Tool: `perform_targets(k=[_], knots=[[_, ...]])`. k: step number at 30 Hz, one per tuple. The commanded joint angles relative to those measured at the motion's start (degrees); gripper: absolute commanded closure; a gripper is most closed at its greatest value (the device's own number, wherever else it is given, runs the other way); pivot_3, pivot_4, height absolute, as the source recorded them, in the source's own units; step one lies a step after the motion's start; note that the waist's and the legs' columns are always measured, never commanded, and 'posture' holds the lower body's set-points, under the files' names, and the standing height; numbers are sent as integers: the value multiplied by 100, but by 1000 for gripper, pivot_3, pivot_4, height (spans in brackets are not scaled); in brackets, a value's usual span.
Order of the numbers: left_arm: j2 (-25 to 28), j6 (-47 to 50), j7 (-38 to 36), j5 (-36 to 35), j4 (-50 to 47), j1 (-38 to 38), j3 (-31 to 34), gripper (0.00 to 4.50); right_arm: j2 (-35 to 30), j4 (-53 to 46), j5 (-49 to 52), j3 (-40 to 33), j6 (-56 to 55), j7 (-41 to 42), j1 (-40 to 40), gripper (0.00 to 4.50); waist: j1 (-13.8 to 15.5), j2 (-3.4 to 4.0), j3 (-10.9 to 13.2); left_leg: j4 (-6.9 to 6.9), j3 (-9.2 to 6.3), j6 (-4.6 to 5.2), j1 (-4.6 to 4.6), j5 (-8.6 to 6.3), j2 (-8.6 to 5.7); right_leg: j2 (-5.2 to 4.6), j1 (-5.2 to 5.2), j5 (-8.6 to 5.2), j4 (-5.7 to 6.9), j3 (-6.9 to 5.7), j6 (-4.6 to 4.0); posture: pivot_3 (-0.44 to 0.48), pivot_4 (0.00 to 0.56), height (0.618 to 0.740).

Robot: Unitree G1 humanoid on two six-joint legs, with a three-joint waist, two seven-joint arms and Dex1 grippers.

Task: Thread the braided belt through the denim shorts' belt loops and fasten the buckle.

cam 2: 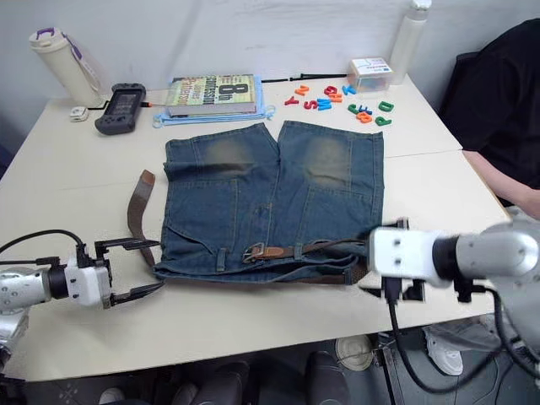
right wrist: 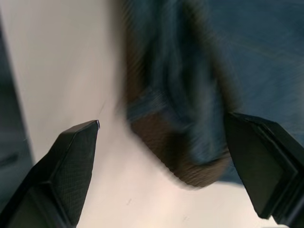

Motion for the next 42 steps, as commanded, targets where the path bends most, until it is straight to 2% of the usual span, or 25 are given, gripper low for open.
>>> perform_targets(k=[1,2,4,9,12,17,20,24,28,31,36,40,42], knots=[[225,1689,-447,-812,-767,-151,246,42,552,442,442,321,1118,-669,-1369,0,-22,7,4,-5,-1,0,1,0,2,0,-1,-3,0,1,-5,0,150,740],[182,2128,-487,-939,-863,-299,253,42,819,751,269,501,1359,-1044,-1739,0,-34,8,5,-8,-3,-1,0,1,2,2,-3,-4,-1,4,-6,0,150,740],[-120,2694,-193,-852,-880,-717,263,42,1057,1308,-393,1001,1220,-1659,-1944,0,-17,7,5,-10,-9,-2,-4,1,2,4,-6,-7,1,3,-12,0,150,740],[-820,3553,261,-571,-953,-1185,325,42,1192,1698,-1040,1556,917,-2275,-1115,0,87,0,0,5,-11,4,-63,4,-19,22,-59,-6,31,-19,-10,0,150,740],[-1207,3957,568,-452,-895,-1394,413,42,1235,1365,-972,1579,938,-2299,-476,0,77,0,0,9,-3,15,-127,7,-50,4,-140,-4,62,-25,-7,0,150,740],[-1555,4157,692,-102,-523,-1759,471,42,1153,140,128,1222,1871,-1676,145,0,61,-1,0,19,6,26,-131,1,-55,-2,-134,0,44,-42,2,0,150,740],[-1807,4235,708,118,-121,-2130,407,42,1018,82,196,1327,1998,-1643,232,0,85,-1,1,37,8,21,-112,5,-47,2,-106,3,35,-49,6,0,150,740],[-2314,4406,716,475,1030,-3114,240,42,1196,1878,-821,1937,952,-2160,-781,0,106,-6,3,82,7,29,-97,10,-59,0,-83,19,45,-44,18,0,150,740],[-2745,4592,629,814,2773,-4274,216,42,2121,4683,-1021,1837,70,-2492,-2569,0,69,-12,6,80,24,39,-103,36,-89,-4,-95,58,42,-17,37,0,150,740],[-2999,4707,606,1077,3787,-4867,191,42,2533,6524,-1186,1983,-567,-2247,-3350,0,53,-13,4,62,37,32,-107,43,-86,4,-109,58,54,-18,36,0,150,740],[-3229,4656,1114,1577,4880,-5291,202,42,3127,8787,-1503,2123,-1298,-1966,-3861,0,-90,-14,3,12,40,44,-108,35,-81,-15,-128,58,42,-59,35,0,150,740],[-3307,4905,1372,1931,5299,-5384,133,42,3303,9813,-1827,2147,-1581,-2058,-4005,0,-114,-30,-10,21,49,51,-88,31,-83,-28,-108,58,36,-71,36,0,150,740],[-3342,4960,1365,2017,5350,-5353,146,582,3342,10110,-1883,2139,-1634,-2023,-4019,515,-99,-30,-20,42,53,49,-85,32,-79,-28,-98,60,35,-69,40,0,150,740]])
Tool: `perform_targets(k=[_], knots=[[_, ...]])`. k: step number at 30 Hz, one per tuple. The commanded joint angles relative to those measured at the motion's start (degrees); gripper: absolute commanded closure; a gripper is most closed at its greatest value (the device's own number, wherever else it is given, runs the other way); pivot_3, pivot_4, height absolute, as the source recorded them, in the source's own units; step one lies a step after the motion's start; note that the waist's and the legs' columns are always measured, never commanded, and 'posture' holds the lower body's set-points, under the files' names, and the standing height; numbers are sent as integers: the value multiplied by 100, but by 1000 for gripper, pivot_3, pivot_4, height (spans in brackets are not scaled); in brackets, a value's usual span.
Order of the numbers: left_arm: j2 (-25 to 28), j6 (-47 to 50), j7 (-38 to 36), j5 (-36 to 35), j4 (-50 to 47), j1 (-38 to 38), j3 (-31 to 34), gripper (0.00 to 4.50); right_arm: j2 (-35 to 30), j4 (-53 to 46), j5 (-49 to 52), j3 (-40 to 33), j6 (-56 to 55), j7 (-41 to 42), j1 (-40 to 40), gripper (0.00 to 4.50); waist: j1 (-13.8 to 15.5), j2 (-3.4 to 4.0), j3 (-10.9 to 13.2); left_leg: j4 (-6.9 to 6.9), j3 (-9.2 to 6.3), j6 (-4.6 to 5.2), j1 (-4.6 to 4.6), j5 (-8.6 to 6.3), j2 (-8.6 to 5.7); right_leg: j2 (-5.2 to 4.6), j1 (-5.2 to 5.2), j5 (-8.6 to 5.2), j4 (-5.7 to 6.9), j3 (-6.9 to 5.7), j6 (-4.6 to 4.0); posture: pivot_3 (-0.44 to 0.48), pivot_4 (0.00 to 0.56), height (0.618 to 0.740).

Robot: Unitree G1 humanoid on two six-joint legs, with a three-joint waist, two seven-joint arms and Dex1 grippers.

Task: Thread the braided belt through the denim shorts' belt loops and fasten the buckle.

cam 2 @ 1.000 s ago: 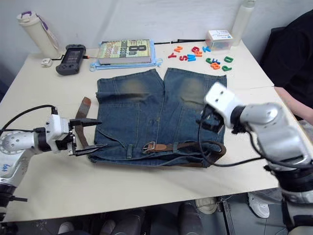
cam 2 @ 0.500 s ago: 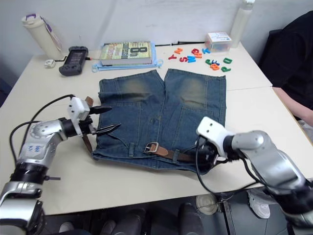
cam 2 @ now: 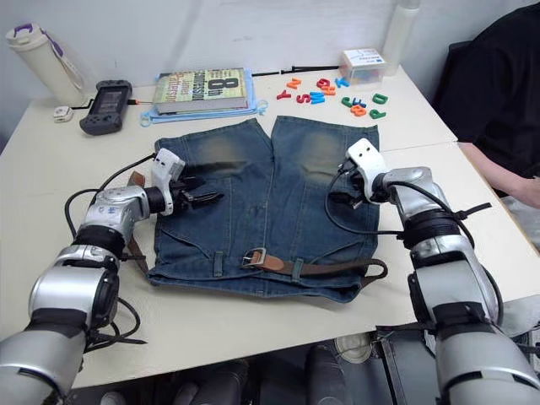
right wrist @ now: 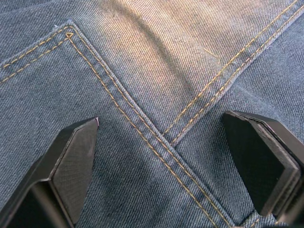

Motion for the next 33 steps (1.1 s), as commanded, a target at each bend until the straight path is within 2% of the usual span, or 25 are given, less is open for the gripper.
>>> perform_targets(k=[1,2,3,6,7,10,16,26,33], knots=[[6,194,20,274,248,150,-45,867,29,763,-293,21,82,17,153,831,23,0,-17,8,0,-3,5,0,3,1,4,0,9,0,0,0,150,740],[-1,218,2,297,251,158,-28,1382,51,834,-240,-41,108,46,131,1355,34,-1,-23,22,0,-7,12,-2,8,6,10,0,16,0,0,0,150,740],[-6,194,10,337,252,185,-23,1671,55,906,-285,-13,90,76,129,1663,45,-3,-27,31,-2,-8,13,-2,9,6,13,0,16,0,-1,0,150,740],[40,204,129,431,286,269,2,2967,99,1083,-424,27,48,69,94,2979,57,-21,-66,47,-2,-7,16,-4,6,3,18,4,20,8,0,0,150,740],[64,197,153,450,296,297,22,3510,128,1133,-452,23,5,3,77,3537,59,-22,-89,47,-4,-6,18,-4,5,2,22,5,20,8,1,0,150,740],[134,179,128,461,291,360,94,4375,244,1241,-531,-32,-263,-301,22,4386,50,-23,-121,46,-6,-2,18,-8,5,1,25,8,22,10,2,0,150,740],[369,47,692,458,379,367,368,4465,759,1605,-716,-216,-1202,-1591,-324,4459,-4,-26,-144,45,-3,-7,30,-8,8,3,24,10,20,21,0,0,150,740],[712,-69,2006,428,573,326,747,4465,1303,1980,-908,-464,-1864,-2906,-786,4459,-163,-13,-135,22,5,-21,14,-1,16,15,-32,10,64,49,-5,0,150,740],[653,-129,1885,382,532,462,823,4465,1582,2065,-1203,-459,-2408,-3433,-945,4459,-222,-8,-132,4,21,-23,3,0,13,16,-64,10,67,65,-6,0,150,740]])
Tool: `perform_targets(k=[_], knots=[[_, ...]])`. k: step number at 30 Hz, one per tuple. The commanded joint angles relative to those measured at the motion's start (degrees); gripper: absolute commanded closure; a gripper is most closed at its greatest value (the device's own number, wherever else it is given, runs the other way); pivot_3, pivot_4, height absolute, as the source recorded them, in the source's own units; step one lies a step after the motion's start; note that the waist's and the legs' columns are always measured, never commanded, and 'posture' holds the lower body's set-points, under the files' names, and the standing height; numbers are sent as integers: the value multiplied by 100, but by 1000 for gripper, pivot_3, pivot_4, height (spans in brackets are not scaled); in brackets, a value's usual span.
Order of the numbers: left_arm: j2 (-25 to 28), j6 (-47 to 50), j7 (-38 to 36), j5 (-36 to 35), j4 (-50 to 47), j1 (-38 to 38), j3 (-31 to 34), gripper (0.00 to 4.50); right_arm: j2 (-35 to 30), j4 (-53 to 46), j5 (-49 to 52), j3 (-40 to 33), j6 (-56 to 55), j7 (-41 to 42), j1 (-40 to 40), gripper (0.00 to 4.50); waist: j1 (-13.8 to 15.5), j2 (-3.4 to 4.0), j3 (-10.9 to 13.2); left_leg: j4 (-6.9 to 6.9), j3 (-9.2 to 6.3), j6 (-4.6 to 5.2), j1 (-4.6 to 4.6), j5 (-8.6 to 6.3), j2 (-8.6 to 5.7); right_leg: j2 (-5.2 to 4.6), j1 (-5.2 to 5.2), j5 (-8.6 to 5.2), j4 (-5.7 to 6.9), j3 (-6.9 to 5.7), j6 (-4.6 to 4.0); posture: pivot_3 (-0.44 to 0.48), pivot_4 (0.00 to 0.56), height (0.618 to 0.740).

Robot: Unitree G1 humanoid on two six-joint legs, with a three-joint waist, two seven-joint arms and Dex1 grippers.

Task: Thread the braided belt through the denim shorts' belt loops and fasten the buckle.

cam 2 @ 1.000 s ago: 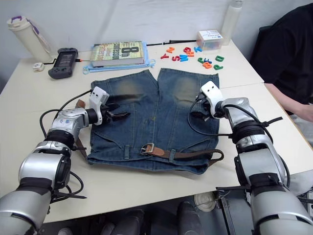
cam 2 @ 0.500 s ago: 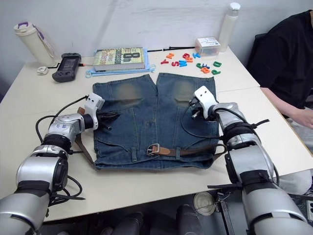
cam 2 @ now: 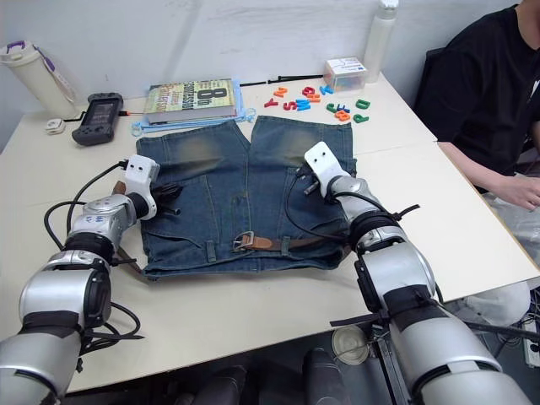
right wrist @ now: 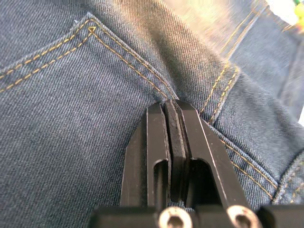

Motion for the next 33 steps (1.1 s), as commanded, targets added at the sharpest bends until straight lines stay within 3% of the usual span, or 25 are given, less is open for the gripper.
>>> perform_targets(k=[1,8,9,12,15,18,19,21,24,27,29,33], knots=[[282,83,112,97,153,235,116,4465,-123,29,-225,-41,-160,-338,-195,4459,-13,0,0,-1,1,0,0,0,0,0,-1,0,0,1,0,0,150,740],[117,167,-368,41,-151,438,140,4465,-65,47,-287,-205,-138,-385,-261,4459,-43,2,1,-13,5,1,0,0,-3,-2,-5,0,-3,3,0,0,150,740],[130,121,-498,65,-199,474,119,4497,-79,44,-268,-235,-132,-386,-272,4153,-49,2,1,-16,5,2,0,0,-4,-3,-6,0,-4,3,0,0,150,740],[146,67,-819,35,-366,564,141,3577,-150,18,-222,-324,-188,-330,-297,3157,-54,2,1,-27,6,3,0,1,-5,-3,-7,0,-10,2,0,0,150,740],[206,-104,-1136,-105,-893,732,237,2278,-307,-83,-61,-565,-216,-161,-387,1687,-68,5,2,-36,8,3,1,1,-4,-2,-6,0,-26,2,0,0,150,740],[320,92,-1321,-588,-2151,1078,612,935,-514,-488,232,-807,-259,540,-433,192,-95,18,11,-40,16,3,-2,2,2,-1,-12,0,-32,6,0,0,150,740],[333,219,-1346,-732,-2556,1205,717,917,-563,-621,298,-853,-236,720,-418,38,-97,19,12,-42,19,3,-8,2,3,-2,-19,0,-31,10,0,0,150,740],[364,758,-1433,-1210,-4004,1723,973,917,-717,-1735,582,-918,127,1318,-39,38,-101,21,15,-42,21,3,-24,2,11,-4,-37,0,-31,15,0,0,150,740],[367,1822,-1343,-2158,-6119,2532,1440,917,-941,-5025,1408,-997,1762,2121,1195,38,-57,23,16,-38,5,-5,-41,-8,38,-5,-42,4,-47,49,-6,0,150,740],[329,2769,-1069,-2939,-7508,3224,1804,917,-1189,-7647,2188,-1062,3355,2374,2199,38,10,35,21,-41,-29,-13,-48,-24,48,7,-43,4,-47,48,-6,0,150,740],[265,3173,-868,-3271,-8178,3698,1945,917,-1368,-8802,2481,-1091,4052,2371,2738,38,83,43,26,-42,-28,-9,-48,-27,44,8,-43,3,-50,48,-6,0,150,740],[45,3527,-384,-3567,-8967,4260,1956,917,-1597,-9927,2660,-1063,4691,2199,3512,38,245,39,27,-27,-7,-2,-46,-21,31,7,-34,3,-66,54,-13,0,150,740]])
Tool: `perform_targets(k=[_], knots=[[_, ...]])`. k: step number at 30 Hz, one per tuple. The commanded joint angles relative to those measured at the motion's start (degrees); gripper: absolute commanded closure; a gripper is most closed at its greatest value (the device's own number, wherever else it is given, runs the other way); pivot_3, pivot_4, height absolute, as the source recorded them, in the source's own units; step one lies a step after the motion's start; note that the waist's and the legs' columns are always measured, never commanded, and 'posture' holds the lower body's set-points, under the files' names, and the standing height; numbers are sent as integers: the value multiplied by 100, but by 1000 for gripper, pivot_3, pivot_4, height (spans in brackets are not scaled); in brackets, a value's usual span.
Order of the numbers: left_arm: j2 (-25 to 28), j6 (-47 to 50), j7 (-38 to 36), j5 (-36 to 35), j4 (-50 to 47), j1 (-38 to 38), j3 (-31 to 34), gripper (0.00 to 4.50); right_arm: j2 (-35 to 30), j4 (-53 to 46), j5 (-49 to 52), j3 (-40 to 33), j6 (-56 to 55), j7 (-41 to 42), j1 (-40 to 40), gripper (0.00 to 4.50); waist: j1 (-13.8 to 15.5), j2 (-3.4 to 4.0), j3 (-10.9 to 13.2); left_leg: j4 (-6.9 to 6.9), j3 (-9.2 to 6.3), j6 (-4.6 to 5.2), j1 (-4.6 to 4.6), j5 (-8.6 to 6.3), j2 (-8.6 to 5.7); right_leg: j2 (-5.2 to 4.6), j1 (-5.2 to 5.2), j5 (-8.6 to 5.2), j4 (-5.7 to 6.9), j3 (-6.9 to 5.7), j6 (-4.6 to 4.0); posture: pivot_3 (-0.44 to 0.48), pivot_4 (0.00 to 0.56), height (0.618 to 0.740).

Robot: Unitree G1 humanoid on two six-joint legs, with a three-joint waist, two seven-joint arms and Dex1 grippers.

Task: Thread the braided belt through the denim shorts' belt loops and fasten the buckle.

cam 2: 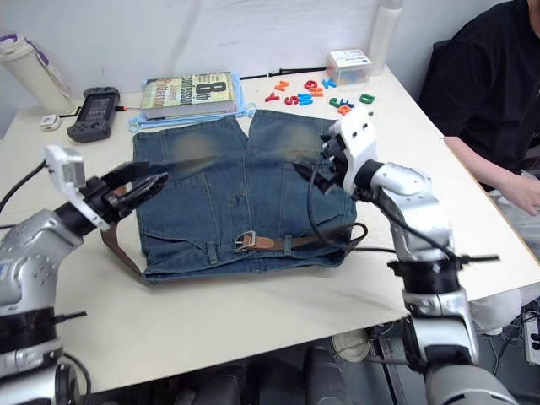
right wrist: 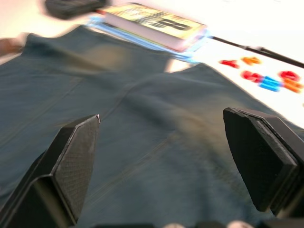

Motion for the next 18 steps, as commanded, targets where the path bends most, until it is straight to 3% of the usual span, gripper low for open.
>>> perform_targets(k=[1,7,15,18], knots=[[-164,208,414,-319,-775,275,104,917,-119,-944,237,-153,427,-169,436,38,83,-7,3,1,7,1,15,2,-1,1,10,2,-10,8,-3,0,150,740],[-406,-205,881,87,-860,393,-71,917,6,-829,-150,-290,576,-1123,803,38,231,-13,6,-6,6,3,64,5,-9,18,61,9,-22,16,-14,0,150,740],[-666,-476,1341,173,-899,357,-124,917,-123,-830,-429,23,227,-1281,1108,38,171,-13,9,-17,9,14,50,6,-21,14,63,11,-24,7,-10,0,150,740],[-647,-496,1341,166,-908,406,-173,917,-113,-866,-435,187,159,-1206,1145,38,20,-4,15,-42,-173,31,42,54,-104,-106,147,-4,-29,-192,-14,0,150,740]])
